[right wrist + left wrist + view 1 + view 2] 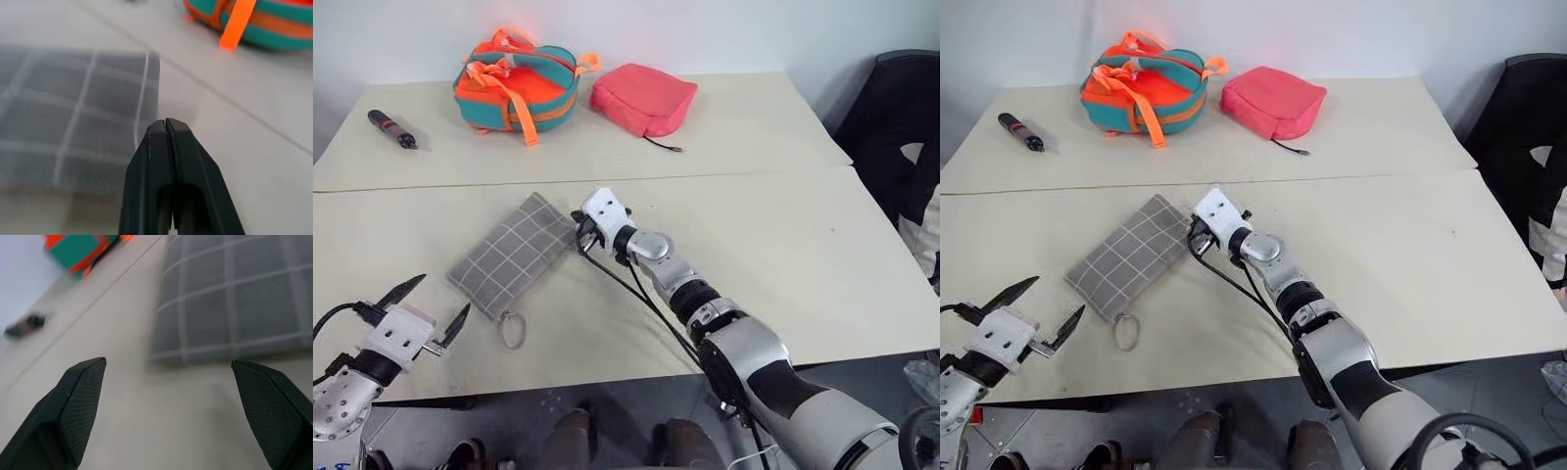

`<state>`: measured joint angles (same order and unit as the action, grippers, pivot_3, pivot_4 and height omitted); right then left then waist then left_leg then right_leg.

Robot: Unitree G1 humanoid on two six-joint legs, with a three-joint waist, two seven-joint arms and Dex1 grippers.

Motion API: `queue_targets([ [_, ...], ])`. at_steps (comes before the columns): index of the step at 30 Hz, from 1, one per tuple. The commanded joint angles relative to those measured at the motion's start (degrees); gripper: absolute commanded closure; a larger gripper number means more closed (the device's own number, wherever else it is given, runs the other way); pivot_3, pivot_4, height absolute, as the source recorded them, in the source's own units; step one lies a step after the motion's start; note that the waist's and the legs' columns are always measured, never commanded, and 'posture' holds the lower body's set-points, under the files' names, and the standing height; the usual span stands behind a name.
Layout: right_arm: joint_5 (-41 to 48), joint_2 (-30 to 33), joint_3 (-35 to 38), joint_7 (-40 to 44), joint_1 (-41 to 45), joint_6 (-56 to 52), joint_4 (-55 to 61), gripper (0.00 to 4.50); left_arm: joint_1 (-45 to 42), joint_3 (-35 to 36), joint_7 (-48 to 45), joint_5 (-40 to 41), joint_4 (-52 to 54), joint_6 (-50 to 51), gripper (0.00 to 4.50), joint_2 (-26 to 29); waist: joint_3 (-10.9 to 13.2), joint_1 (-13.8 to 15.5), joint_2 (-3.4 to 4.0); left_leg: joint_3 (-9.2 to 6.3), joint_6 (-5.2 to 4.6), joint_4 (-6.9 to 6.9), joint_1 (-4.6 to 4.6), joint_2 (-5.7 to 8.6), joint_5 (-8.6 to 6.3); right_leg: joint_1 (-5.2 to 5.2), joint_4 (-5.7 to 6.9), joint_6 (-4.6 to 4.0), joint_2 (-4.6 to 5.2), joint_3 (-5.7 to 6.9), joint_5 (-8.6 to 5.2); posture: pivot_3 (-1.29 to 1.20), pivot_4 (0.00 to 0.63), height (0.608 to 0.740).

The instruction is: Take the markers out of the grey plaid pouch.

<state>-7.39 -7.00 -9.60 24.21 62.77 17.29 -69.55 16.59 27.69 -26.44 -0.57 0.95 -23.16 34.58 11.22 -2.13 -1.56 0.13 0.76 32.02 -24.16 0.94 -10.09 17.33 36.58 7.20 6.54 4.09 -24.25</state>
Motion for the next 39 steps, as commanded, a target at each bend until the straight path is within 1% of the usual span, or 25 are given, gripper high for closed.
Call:
queue_targets([
  [1, -1.4, -0.6, -0.9, 0.6, 0.1, 0.3, 0.0, 4.48, 1.1, -0.3, 1.1, -3.2, -1.4, -5.0, 0.13, 1.8, 0.0, 0.0, -0.01, 0.11, 0.00, 0.00, 0.00, -0.05, 0.00, 0.09, 0.13, 0.00, 0.01, 0.00, 0.00, 0.00, 0.150, 0.740],
  [7, -2.0, 0.0, -0.9, 0.4, -0.4, 0.4, -0.1, 4.48, 3.4, -0.3, 2.7, -7.3, -3.1, -10.7, 0.13, 4.1, 0.0, -0.2, -0.05, 0.39, 0.00, 0.02, 0.07, -0.24, -0.01, 0.21, 0.24, -0.10, 0.03, -0.02, 0.05, 0.00, 0.150, 0.740],
  [11, -0.9, -0.2, 0.2, 0.8, 0.3, 0.9, 0.6, 4.48, 5.2, -0.1, 4.0, -9.0, -4.4, -13.1, 0.13, 5.1, 0.0, -0.5, -0.04, 0.43, 0.01, 0.02, 0.08, -0.31, -0.04, 0.26, 0.28, -0.15, 0.08, -0.01, 0.08, 0.00, 0.150, 0.740],
  [15, 4.8, -1.4, 4.5, 5.3, 1.6, 3.9, 4.1, 4.48, 4.7, -0.8, 4.6, -6.9, -3.8, -12.2, 0.13, 4.6, 0.0, -0.9, -0.03, 0.45, 0.02, 0.02, 0.07, -0.36, -0.05, 0.28, 0.31, -0.17, 0.08, 0.02, 0.10, 0.00, 0.150, 0.740],
  [17, 6.4, -2.3, 5.8, 6.5, 2.0, 3.5, 4.5, 4.48, 4.3, -0.9, 4.8, -6.7, -3.9, -11.9, 0.13, 4.7, 0.0, -1.0, -0.03, 0.46, 0.02, 0.02, 0.07, -0.40, -0.05, 0.28, 0.31, -0.20, 0.09, 0.04, 0.11, 0.00, 0.150, 0.740],
  [22, 2.3, -4.0, 2.4, 5.4, 1.6, 3.6, 2.4, 4.48, 3.7, -2.0, 4.7, -7.1, -3.9, -11.5, 0.13, 5.0, 0.0, -1.0, -0.01, 0.47, 0.06, 0.04, 0.11, -0.50, -0.08, 0.29, 0.38, -0.26, 0.10, 0.14, 0.15, 0.00, 0.150, 0.740],
  [24, 2.0, -4.9, 2.3, 3.4, 2.0, 2.4, 1.1, 4.48, 3.5, -2.2, 4.7, -7.1, -3.8, -11.4, 0.13, 4.9, 0.0, -1.0, -0.02, 0.48, 0.06, 0.04, 0.10, -0.50, -0.08, 0.32, 0.39, -0.27, 0.09, 0.15, 0.15, 0.00, 0.150, 0.740],
  [28, -1.3, -6.2, 0.4, -2.4, 3.6, -0.6, -1.9, 4.48, 3.8, -2.0, 4.7, -7.5, -4.4, -11.5, 0.13, 5.3, 0.0, -1.0, -0.03, 0.49, 0.07, 0.05, 0.11, -0.52, -0.08, 0.32, 0.41, -0.30, 0.08, 0.16, 0.16, 0.00, 0.150, 0.740],
  [30, -2.6, -6.6, -0.7, -3.9, 4.1, -2.0, -2.8, 4.48, 3.8, -2.1, 4.8, -7.9, -4.5, -11.7, 0.13, 5.6, 0.0, -1.0, -0.03, 0.51, 0.08, 0.05, 0.11, -0.54, -0.08, 0.33, 0.41, -0.31, 0.07, 0.16, 0.17, 0.00, 0.150, 0.740],
  [35, -6.3, -6.7, -4.1, -4.3, 3.7, -5.2, -4.1, 4.48, 4.0, -3.2, 4.3, -9.6, -5.1, -12.9, 0.13, 6.9, -0.1, -1.0, 0.02, 0.55, 0.15, 0.05, 0.20, -0.62, -0.11, 0.33, 0.46, -0.31, 0.04, 0.15, 0.17, 0.00, 0.150, 0.740],
  [39, -5.7, -6.4, -3.8, -4.5, 3.4, -5.4, -3.8, 4.48, 3.8, -4.1, 5.4, -11.9, -6.0, -13.6, 0.13, 7.7, -0.1, -1.0, 0.04, 0.71, 0.17, 0.04, 0.49, -0.63, -0.20, 0.22, 0.47, -0.32, 0.06, 0.15, 0.17, 0.00, 0.150, 0.740],
])
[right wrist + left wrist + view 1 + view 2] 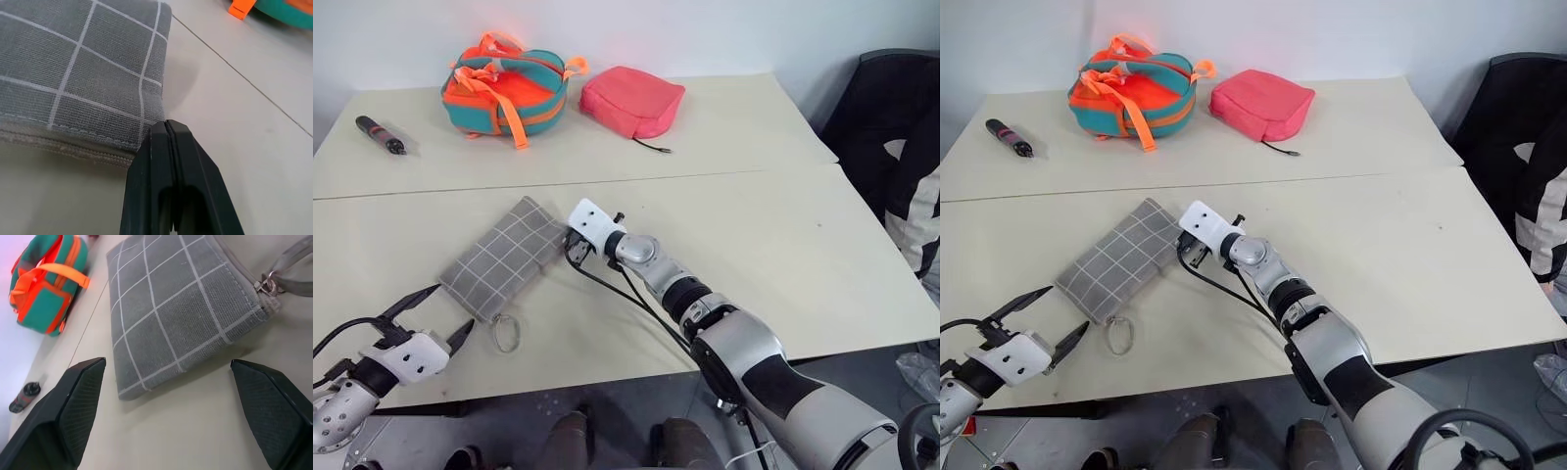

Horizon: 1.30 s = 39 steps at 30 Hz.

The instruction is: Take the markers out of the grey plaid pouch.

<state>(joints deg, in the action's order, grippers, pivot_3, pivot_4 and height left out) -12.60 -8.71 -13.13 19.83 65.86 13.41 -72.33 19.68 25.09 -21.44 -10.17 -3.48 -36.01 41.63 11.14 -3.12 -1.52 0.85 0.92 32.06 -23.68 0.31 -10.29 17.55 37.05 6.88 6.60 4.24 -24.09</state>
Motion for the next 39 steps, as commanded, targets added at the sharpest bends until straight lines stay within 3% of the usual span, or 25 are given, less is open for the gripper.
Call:
queue_targets([
  [1, -0.4, -4.6, -0.2, 0.0, 0.3, -1.5, -1.0, 4.48, -0.2, -1.6, 1.1, -2.7, -1.9, 0.2, 0.13, 0.4, 0.0, 0.1, 0.01, 0.03, 0.01, 0.00, 0.09, 0.00, -0.04, -0.02, 0.00, 0.00, 0.04, 0.00, 0.00, 0.00, 0.150, 0.740],
  [4, -0.1, -4.2, 0.0, 0.8, 0.2, -1.5, -0.7, 4.48, -5.3, -4.8, 4.7, -7.7, -3.9, 2.7, 0.13, -0.4, -0.1, 0.4, 0.17, 0.08, 0.00, 0.00, 0.27, 0.00, -0.09, -0.06, 0.05, 0.00, 0.07, 0.00, 0.00, 0.00, 0.150, 0.740],
  [12, 0.6, -3.7, 0.5, 1.3, 0.3, -1.4, -0.1, 4.48, -9.5, -9.9, 4.4, -7.5, -6.9, 3.1, 0.13, 0.2, -0.4, 0.8, 0.30, 0.36, 0.01, -0.01, 0.45, -0.10, -0.12, -0.02, 0.38, -0.04, 0.15, -0.01, -0.02, 0.00, 0.150, 0.740],
  [15, 0.5, -3.4, 0.6, 1.3, 0.1, -1.4, 0.0, 4.50, -9.6, -9.6, 4.4, -6.1, -7.0, 3.2, 0.71, 0.4, -0.4, 0.8, 0.31, 0.39, 0.01, 0.00, 0.45, -0.11, -0.13, -0.02, 0.37, -0.04, 0.16, -0.01, -0.02, 0.00, 0.150, 0.740],
  [22, 0.5, -2.7, 0.5, 1.7, 0.1, 0.0, 0.7, 4.50, -8.5, -10.3, 2.9, -3.2, -6.4, 2.4, 3.04, 0.6, -0.4, 0.7, 0.30, 0.40, 0.04, 0.00, 0.45, -0.18, -0.15, 0.00, 0.37, -0.04, 0.16, -0.01, -0.02, 0.00, 0.150, 0.740],
  [26, 3.2, -1.9, 2.4, 6.2, -0.5, 1.1, 2.7, 4.50, -8.1, -11.3, 1.9, -1.8, -5.3, 2.5, 4.19, 0.5, -0.4, 0.4, 0.33, 0.45, 0.03, 0.00, 0.46, -0.18, -0.18, 0.01, 0.37, -0.04, 0.17, -0.01, -0.02, 0.00, 0.150, 0.740],
  [28, 5.3, -1.3, 3.5, 9.8, -1.2, 1.9, 4.9, 4.13, -7.9, -11.4, 2.1, -1.9, -4.7, 2.5, 4.50, 0.2, -0.3, 0.4, 0.34, 0.46, 0.01, 0.00, 0.45, -0.17, -0.20, 0.00, 0.37, -0.04, 0.18, 0.00, -0.02, 0.00, 0.150, 0.740],
  [31, 9.4, -0.5, 5.2, 16.2, -3.4, -0.9, 11.0, 3.27, -8.0, -11.2, 2.3, -2.0, -3.0, 3.6, 4.50, 0.0, -0.3, 0.3, 0.34, 0.50, -0.06, 0.00, 0.44, -0.17, -0.24, -0.06, 0.39, -0.05, 0.18, 0.00, -0.01, 0.00, 0.150, 0.740],
  [37, 21.4, 7.0, 1.7, 34.6, -18.1, -29.4, 48.1, 1.24, -10.2, -13.6, 3.4, -4.9, 3.8, 9.9, 4.50, -2.7, -0.4, 1.4, 0.30, 0.54, -0.23, 0.08, 0.38, -0.12, -0.42, -0.08, 0.34, -0.17, 0.23, -0.05, 0.06, 0.00, 0.150, 0.740],
  [39, 23.9, 10.3, -0.3, 36.8, -22.7, -37.9, 59.0, 1.24, -10.7, -15.1, 3.4, -6.2, 5.8, 11.9, 4.50, -3.8, -0.4, 1.8, 0.30, 0.56, -0.28, 0.11, 0.35, -0.07, -0.45, -0.07, 0.28, -0.19, 0.23, -0.06, 0.06, 0.00, 0.150, 0.740],
])
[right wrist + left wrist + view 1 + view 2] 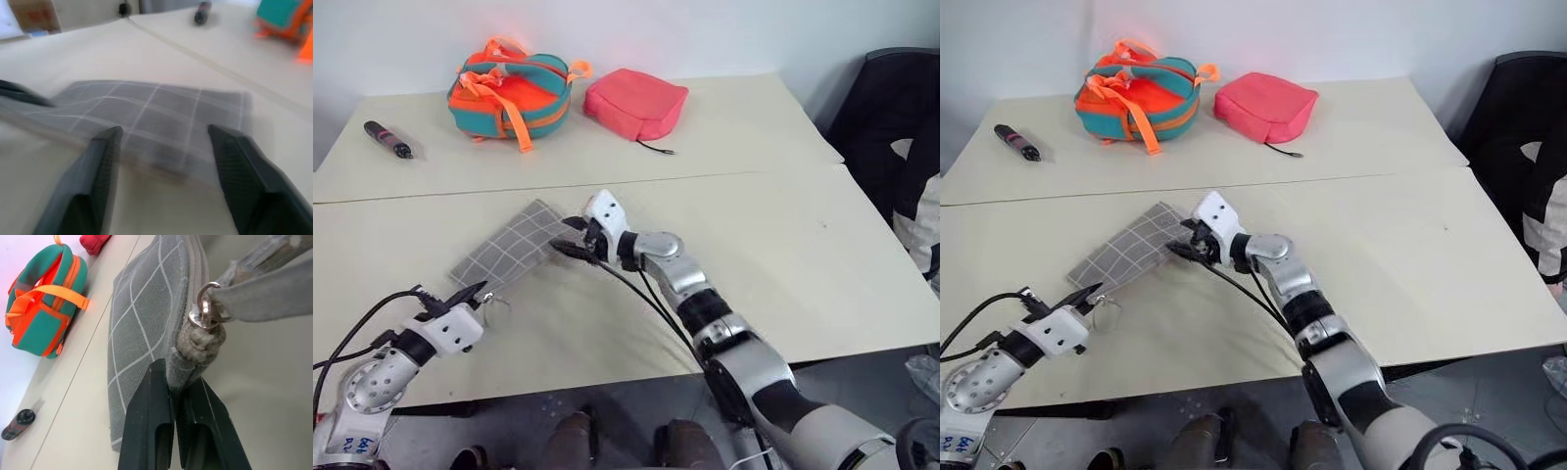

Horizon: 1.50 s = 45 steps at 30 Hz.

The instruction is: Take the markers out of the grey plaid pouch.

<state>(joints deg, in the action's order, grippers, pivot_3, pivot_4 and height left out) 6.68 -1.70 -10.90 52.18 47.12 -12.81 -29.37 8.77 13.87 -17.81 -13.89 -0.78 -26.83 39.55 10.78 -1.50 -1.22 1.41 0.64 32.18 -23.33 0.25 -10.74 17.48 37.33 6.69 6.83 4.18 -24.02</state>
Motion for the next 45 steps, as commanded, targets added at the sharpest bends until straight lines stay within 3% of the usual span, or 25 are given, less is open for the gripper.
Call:
queue_targets([
  [1, 6.7, 4.9, -2.8, 4.7, -6.2, -17.1, 21.6, 1.24, -0.1, -4.7, -0.1, -3.6, 4.4, 4.0, 4.50, -2.5, 0.0, 0.3, -0.02, 0.02, -0.07, 0.07, -0.02, 0.00, -0.07, -0.03, -0.02, 0.00, 0.03, 0.01, 0.00, 0.00, 0.150, 0.740],
  [4, 14.0, 8.6, -3.0, 3.7, -12.1, -33.3, 35.2, 1.24, -2.2, -8.2, 0.3, -6.2, 7.7, 7.6, 4.50, -5.7, 0.0, 0.6, -0.02, 0.28, -0.09, 0.15, -0.03, 0.02, -0.14, -0.04, -0.46, 0.00, 0.27, 0.13, 0.00, 0.00, 0.150, 0.740],
  [7, 15.8, 7.9, -1.6, -1.8, -13.1, -42.2, 36.9, 1.24, -4.2, -10.7, 0.8, -9.0, 9.3, 10.3, 4.50, -7.8, 0.0, 0.8, -0.03, 0.55, -0.01, 0.20, 0.03, -0.02, -0.22, -0.01, -0.50, 0.01, 0.37, 0.20, 0.00, 0.00, 0.150, 0.740],
  [11, 16.3, 7.6, -3.8, -4.8, -13.6, -44.7, 38.2, 1.24, -6.0, -12.9, 0.6, -10.3, 10.3, 12.2, 4.50, -8.9, 0.0, 1.3, -0.04, 0.63, -0.05, 0.33, 0.04, -0.04, -0.26, 0.01, -0.46, 0.01, 0.37, 0.19, -0.01, 0.00, 0.150, 0.740],
  [14, 18.5, 3.5, -1.6, -9.0, -12.8, -47.8, 37.2, 1.24, -6.6, -14.4, 0.6, -11.4, 10.8, 12.7, 4.50, -8.9, 0.0, 1.3, -0.04, 0.67, -0.18, 0.40, 0.04, -0.04, -0.32, 0.01, -0.45, 0.01, 0.40, 0.19, 0.00, 0.00, 0.150, 0.740],
  [19, 17.3, 4.7, -4.5, -9.9, -12.5, -45.7, 36.8, 1.24, -6.9, -14.7, 0.8, -11.0, 11.7, 14.3, 4.50, -9.4, 0.0, 1.4, -0.05, 0.69, -0.28, 0.48, 0.03, -0.01, -0.39, 0.00, -0.45, 0.04, 0.43, 0.20, 0.01, 0.00, 0.150, 0.740],
  [22, 18.3, 4.7, -4.3, -9.8, -12.5, -46.0, 35.7, 1.82, -7.1, -14.8, 0.6, -10.9, 12.2, 15.0, 4.50, -9.8, 0.0, 1.4, -0.05, 0.70, -0.32, 0.68, 0.01, -0.02, -0.49, -0.02, -0.44, 0.06, 0.48, 0.19, 0.02, 0.00, 0.150, 0.740],
  [30, 17.1, 6.9, -5.6, -8.8, -12.4, -43.0, 33.7, 4.47, -5.5, -13.8, 0.1, -8.6, 13.6, 15.9, 4.50, -10.2, 0.0, 1.3, -0.05, 0.74, -0.33, 0.74, 0.00, -0.05, -0.55, -0.02, -0.44, 0.06, 0.48, 0.19, 0.02, 0.00, 0.150, 0.740],
  [39, 16.8, 13.5, -0.8, -6.3, -6.7, -37.3, 26.3, 4.47, -2.0, -10.3, -5.0, 3.8, 18.0, 17.5, 4.50, -10.0, 0.0, 1.2, -0.07, 0.84, -0.35, 0.80, -0.04, -0.10, -0.63, -0.01, -0.50, 0.06, 0.48, 0.21, 0.02, 0.00, 0.150, 0.740],
  [45, 11.7, 22.8, 1.6, -2.8, -0.8, -26.1, 12.5, 4.47, 2.6, -3.6, -10.2, 14.1, 20.4, 16.7, 4.50, -7.2, 0.0, 1.1, -0.13, 0.88, -0.36, 0.87, -0.12, -0.18, -0.65, -0.02, -0.70, 0.06, 0.46, 0.28, 0.02, 0.00, 0.150, 0.740],
])
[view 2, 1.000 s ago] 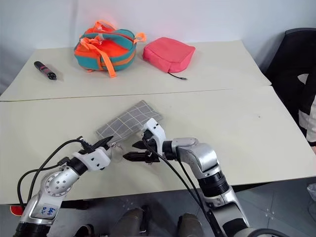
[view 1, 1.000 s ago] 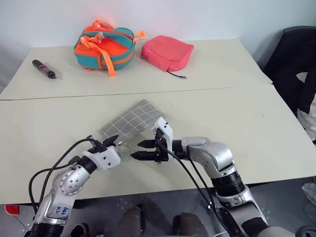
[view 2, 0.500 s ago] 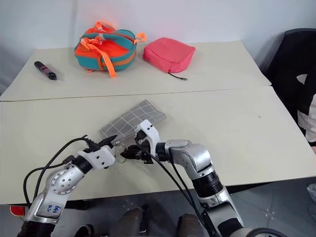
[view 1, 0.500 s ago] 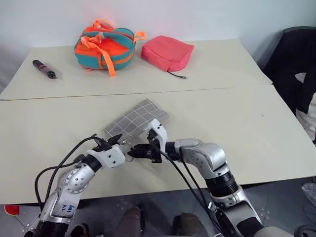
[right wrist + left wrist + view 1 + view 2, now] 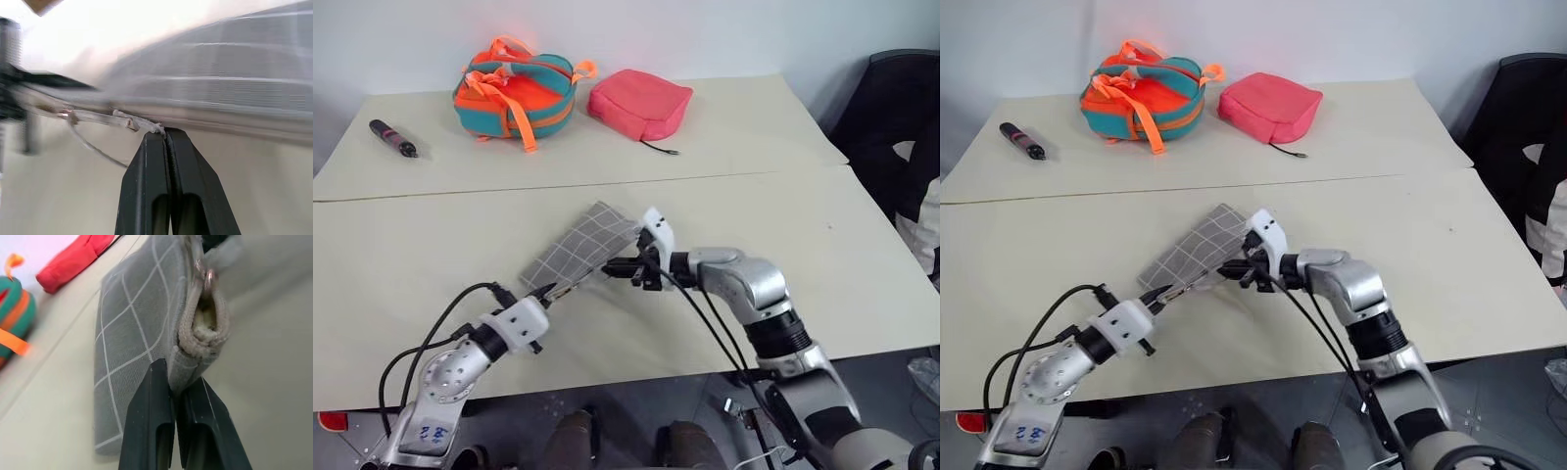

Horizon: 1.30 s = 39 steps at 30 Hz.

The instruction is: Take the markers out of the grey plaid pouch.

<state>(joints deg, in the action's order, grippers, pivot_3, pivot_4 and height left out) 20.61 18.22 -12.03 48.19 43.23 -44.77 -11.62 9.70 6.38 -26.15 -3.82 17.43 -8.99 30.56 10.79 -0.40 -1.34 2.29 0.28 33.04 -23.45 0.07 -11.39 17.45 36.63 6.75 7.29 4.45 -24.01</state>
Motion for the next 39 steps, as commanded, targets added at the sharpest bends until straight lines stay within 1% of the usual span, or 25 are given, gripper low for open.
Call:
queue_targets([
  [1, -3.0, 4.3, 3.4, 1.4, 4.2, 7.7, -8.0, 4.47, 2.4, 5.0, -2.9, 5.6, 2.3, -0.9, 4.50, 2.2, 0.0, 0.0, -0.02, 0.02, -0.01, 0.03, 0.00, 0.00, 0.00, -0.01, -0.02, 0.00, -0.01, 0.00, 0.00, 0.00, 0.150, 0.740],
  [5, -5.9, 8.5, 4.1, 2.2, 7.8, 14.9, -18.6, 4.47, 4.0, 8.4, -5.3, 10.4, 2.6, -0.9, 4.50, 3.3, 0.0, -0.1, -0.05, 0.10, -0.01, 0.05, -0.04, -0.11, 0.00, 0.00, -0.10, 0.01, -0.10, 0.00, 0.00, 0.00, 0.150, 0.740],
  [7, -7.2, 9.8, 3.4, 3.6, 8.5, 17.8, -21.6, 4.47, 4.5, 9.5, -7.6, 15.2, 3.0, 1.0, 4.50, 3.3, 0.0, 0.1, -0.06, 0.09, -0.09, 0.13, -0.08, -0.09, -0.06, -0.02, -0.15, 0.02, -0.06, 0.02, 0.01, 0.00, 0.150, 0.740],
  [9, -7.6, 9.9, 3.5, 4.1, 9.1, 19.3, -23.3, 4.47, 4.3, 9.6, -8.0, 15.2, 2.7, 0.8, 4.50, 3.9, 0.0, 0.1, -0.06, 0.15, -0.07, 0.19, -0.11, -0.14, -0.12, -0.06, -0.21, 0.04, -0.10, 0.01, 0.02, 0.00, 0.150, 0.740],
  [13, -8.0, 9.8, 3.2, 5.7, 9.0, 20.3, -23.6, 4.47, 3.3, 9.5, -8.5, 17.9, 3.4, 3.5, 4.50, 3.2, 0.0, -0.3, -0.07, 0.21, -0.07, 0.22, -0.14, -0.19, -0.12, -0.03, -0.23, 0.07, -0.15, 0.00, 0.04, 0.00, 0.150, 0.740],
  [15, -7.3, 10.4, 3.0, 8.1, 8.1, 19.9, -20.8, 4.47, 3.2, 9.4, -8.7, 21.0, 4.9, 7.1, 4.50, 3.0, 0.0, -0.4, -0.06, 0.20, -0.07, 0.22, -0.14, -0.20, -0.12, -0.03, -0.22, 0.07, -0.16, 0.00, 0.04, 0.00, 0.150, 0.740],
  [16, -6.5, 11.1, 3.0, 10.3, 7.6, 19.9, -18.5, 4.47, 3.1, 9.7, -8.5, 24.6, 6.3, 10.9, 4.50, 2.7, 0.1, -0.3, -0.07, 0.20, -0.07, 0.23, -0.14, -0.21, -0.12, -0.03, -0.22, 0.07, -0.16, 0.00, 0.04, 0.00, 0.150, 0.740],
  [17, -3.5, 12.0, 3.9, 14.3, 7.4, 16.9, -15.7, 4.47, 3.0, 10.1, -8.8, 29.5, 7.8, 14.8, 4.50, 2.8, 0.1, -0.3, -0.06, 0.20, -0.07, 0.23, -0.16, -0.21, -0.12, -0.03, -0.22, 0.07, -0.15, 0.00, 0.04, 0.00, 0.150, 0.740],
  [18, -0.3, 13.0, 4.9, 18.4, 7.0, 14.4, -12.6, 4.30, 3.0, 10.6, -9.1, 33.5, 9.0, 18.6, 4.50, 3.2, 0.1, -0.3, -0.07, 0.19, -0.08, 0.24, -0.19, -0.21, -0.12, -0.02, -0.22, 0.07, -0.15, 0.00, 0.04, 0.00, 0.150, 0.740],
  [19, 0.8, 14.3, 4.8, 21.4, 6.5, 14.2, -9.9, 4.07, 3.1, 11.0, -9.5, 36.5, 10.2, 21.5, 4.50, 3.7, 0.1, -0.2, -0.08, 0.16, -0.09, 0.26, -0.22, -0.21, -0.13, -0.02, -0.23, 0.07, -0.13, 0.00, 0.04, 0.00, 0.150, 0.740],
  [21, 2.3, 16.8, 4.3, 24.9, 6.8, 9.9, -6.4, 3.58, 3.0, 12.3, -9.8, 42.6, 12.2, 27.1, 4.50, 4.9, 0.1, -0.1, -0.07, 0.05, -0.12, 0.34, -0.27, -0.22, -0.15, -0.04, -0.28, 0.07, -0.13, 0.02, 0.04, 0.00, 0.150, 0.740],
  [23, 3.2, 17.5, 5.1, 26.0, 7.7, 8.8, -5.0, 2.88, 2.7, 13.4, -9.6, 45.7, 13.4, 31.0, 4.50, 6.1, 0.1, 0.0, -0.08, 0.05, -0.13, 0.37, -0.27, -0.23, -0.18, -0.09, -0.36, 0.07, -0.14, 0.01, 0.04, 0.00, 0.150, 0.740],
  [24, 4.3, 16.8, 7.1, 25.0, 9.4, 8.6, -6.0, 2.53, 2.2, 14.4, -9.1, 48.8, 13.7, 33.7, 4.50, 6.5, 0.1, 0.0, -0.08, 0.04, -0.14, 0.41, -0.26, -0.24, -0.19, -0.12, -0.40, 0.08, -0.16, 0.01, 0.05, 0.00, 0.150, 0.740],
  [26, 6.4, 15.8, 10.4, 23.4, 12.4, 7.2, -8.1, 2.53, 1.4, 15.6, -8.6, 52.0, 13.9, 36.7, 4.50, 7.1, 0.2, -0.2, -0.03, 0.08, -0.12, 0.45, -0.26, -0.25, -0.20, -0.11, -0.40, 0.10, -0.19, 0.00, 0.09, 0.00, 0.150, 0.740],
  [28, 6.2, 15.5, 11.9, 22.7, 14.3, 8.8, -10.1, 2.53, -0.2, 16.1, -7.3, 56.2, 14.3, 41.0, 4.50, 8.0, 0.2, -0.2, -0.02, 0.08, -0.11, 0.45, -0.27, -0.26, -0.20, -0.10, -0.42, 0.10, -0.22, 0.00, 0.11, 0.00, 0.150, 0.740],
  [31, 3.5, 14.6, 11.3, 22.3, 15.9, 14.1, -10.8, 2.53, -2.2, 13.1, -4.8, 60.8, 14.1, 49.9, 4.50, 10.2, 0.2, 0.0, -0.03, 0.07, -0.07, 0.46, -0.29, -0.34, -0.23, -0.15, -0.58, 0.12, -0.40, -0.02, 0.12, 0.00, 0.150, 0.740],
  [32, 3.5, 13.7, 11.8, 21.2, 16.5, 14.6, -11.3, 2.53, -2.3, 11.1, -4.6, 58.2, 14.5, 50.8, 4.50, 11.3, 0.2, 0.0, -0.03, 0.06, -0.06, 0.51, -0.29, -0.40, -0.26, -0.19, -0.63, 0.13, -0.58, -0.06, 0.13, 0.00, 0.150, 0.740],
  [35, 3.7, 11.4, 10.6, 20.9, 16.1, 15.6, -7.9, 2.53, -5.2, 7.7, -2.8, 57.5, 15.7, 51.5, 4.50, 9.4, 0.2, 0.1, -0.03, 0.12, -0.06, 0.59, -0.32, -0.44, -0.30, -0.22, -0.68, 0.15, -0.71, -0.14, 0.15, 0.00, 0.150, 0.740],
  [37, 5.4, 9.1, 10.5, 20.2, 15.5, 14.3, -4.3, 2.90, -7.6, 4.9, -0.9, 54.0, 15.3, 51.6, 4.50, 9.0, 0.2, 0.2, -0.03, 0.11, -0.06, 0.69, -0.43, -0.50, -0.30, -0.17, -0.68, 0.16, -0.72, -0.16, 0.15, 0.00, 0.150, 0.740],
  [38, 6.0, 8.7, 9.1, 21.3, 14.4, 13.8, -0.3, 3.06, -9.1, 3.9, -0.2, 53.8, 15.5, 52.2, 4.50, 8.7, 0.2, 0.2, -0.03, 0.08, -0.06, 0.80, -0.54, -0.60, -0.30, -0.10, -0.67, 0.12, -0.74, -0.17, 0.21, 0.00, 0.150, 0.740],
  [39, 6.4, 8.7, 7.6, 23.0, 13.2, 13.7, 3.5, 3.39, -10.6, 3.2, 0.6, 54.1, 15.6, 53.2, 4.50, 8.3, 0.2, 0.3, -0.03, 0.06, -0.05, 0.84, -0.61, -0.67, -0.29, -0.06, -0.68, 0.08, -0.78, -0.17, 0.26, 0.00, 0.150, 0.740],
])
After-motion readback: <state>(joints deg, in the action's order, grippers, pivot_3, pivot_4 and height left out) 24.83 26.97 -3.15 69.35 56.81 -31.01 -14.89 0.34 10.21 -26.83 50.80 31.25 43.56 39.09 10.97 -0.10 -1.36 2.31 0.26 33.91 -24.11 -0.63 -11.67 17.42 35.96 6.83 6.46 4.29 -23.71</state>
